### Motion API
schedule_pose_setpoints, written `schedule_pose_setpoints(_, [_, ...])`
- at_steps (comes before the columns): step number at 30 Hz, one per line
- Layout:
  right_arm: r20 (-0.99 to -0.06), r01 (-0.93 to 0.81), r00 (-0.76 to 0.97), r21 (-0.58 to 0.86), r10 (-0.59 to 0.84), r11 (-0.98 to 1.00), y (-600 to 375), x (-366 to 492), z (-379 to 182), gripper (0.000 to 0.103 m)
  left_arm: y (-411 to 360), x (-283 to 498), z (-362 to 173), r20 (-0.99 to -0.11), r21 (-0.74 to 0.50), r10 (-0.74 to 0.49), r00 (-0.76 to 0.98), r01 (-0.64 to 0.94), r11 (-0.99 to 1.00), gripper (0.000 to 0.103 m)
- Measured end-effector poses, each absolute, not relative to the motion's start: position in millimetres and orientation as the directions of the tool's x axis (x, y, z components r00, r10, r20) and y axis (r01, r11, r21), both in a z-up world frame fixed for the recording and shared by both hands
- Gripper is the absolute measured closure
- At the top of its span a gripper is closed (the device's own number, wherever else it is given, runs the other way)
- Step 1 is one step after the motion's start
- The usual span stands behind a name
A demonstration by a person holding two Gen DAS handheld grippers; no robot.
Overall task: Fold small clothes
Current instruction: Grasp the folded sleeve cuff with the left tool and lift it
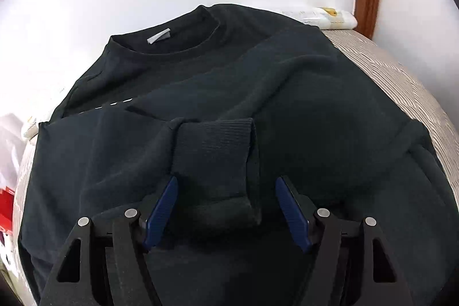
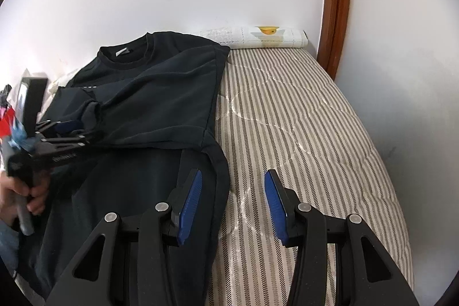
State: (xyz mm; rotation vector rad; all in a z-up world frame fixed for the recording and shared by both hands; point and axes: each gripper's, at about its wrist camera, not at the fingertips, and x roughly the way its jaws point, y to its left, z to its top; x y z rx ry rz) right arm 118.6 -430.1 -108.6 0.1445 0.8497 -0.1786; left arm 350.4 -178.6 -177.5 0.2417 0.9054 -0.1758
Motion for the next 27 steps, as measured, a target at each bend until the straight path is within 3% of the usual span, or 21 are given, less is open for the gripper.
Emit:
schedule_pose_setpoints(3, [-0.759,0.213,0.646,0.077,-0.081,0.974,-430.6,120.6,-109.4,0.058,-175.2,355.0,-177.0,-0.788,0.138,-0.032,0.615,0.226,0.964,0.06])
schedule_pose_setpoints(4, [-0.759,0.212,0.646,0.073,-0.084,0.974,-429.6,121.5,-109.5,0.058,-173.9,356.4,-175.2,-0.79,0.123,-0.049,0.611,0.238,0.963,0.077])
schedule_pose_setpoints(7, [-0.765,0.221,0.636,0.057,-0.1,0.974,-425.4,126.9,-108.7,0.058,-165.6,354.5,-162.0,-0.795,0.075,-0.093,0.6,0.25,0.965,0.092])
schedule_pose_setpoints(10, [-0.758,0.21,0.646,0.066,-0.088,0.976,-417.1,132.0,-102.3,0.058,-145.9,349.4,-138.2,-0.766,0.046,-0.122,0.631,0.243,0.969,0.094])
schedule_pose_setpoints(17, [-0.737,0.166,0.675,0.088,-0.048,0.982,-385.4,154.9,-78.1,0.058,-43.9,348.6,-92.0,-0.71,-0.015,-0.059,0.702,0.068,0.998,0.095])
schedule_pose_setpoints(27, [-0.745,0.143,0.665,0.057,-0.053,0.988,-348.8,197.9,-77.7,0.058,82.8,346.8,-107.4,-0.749,-0.145,-0.043,0.662,-0.1,0.984,0.093])
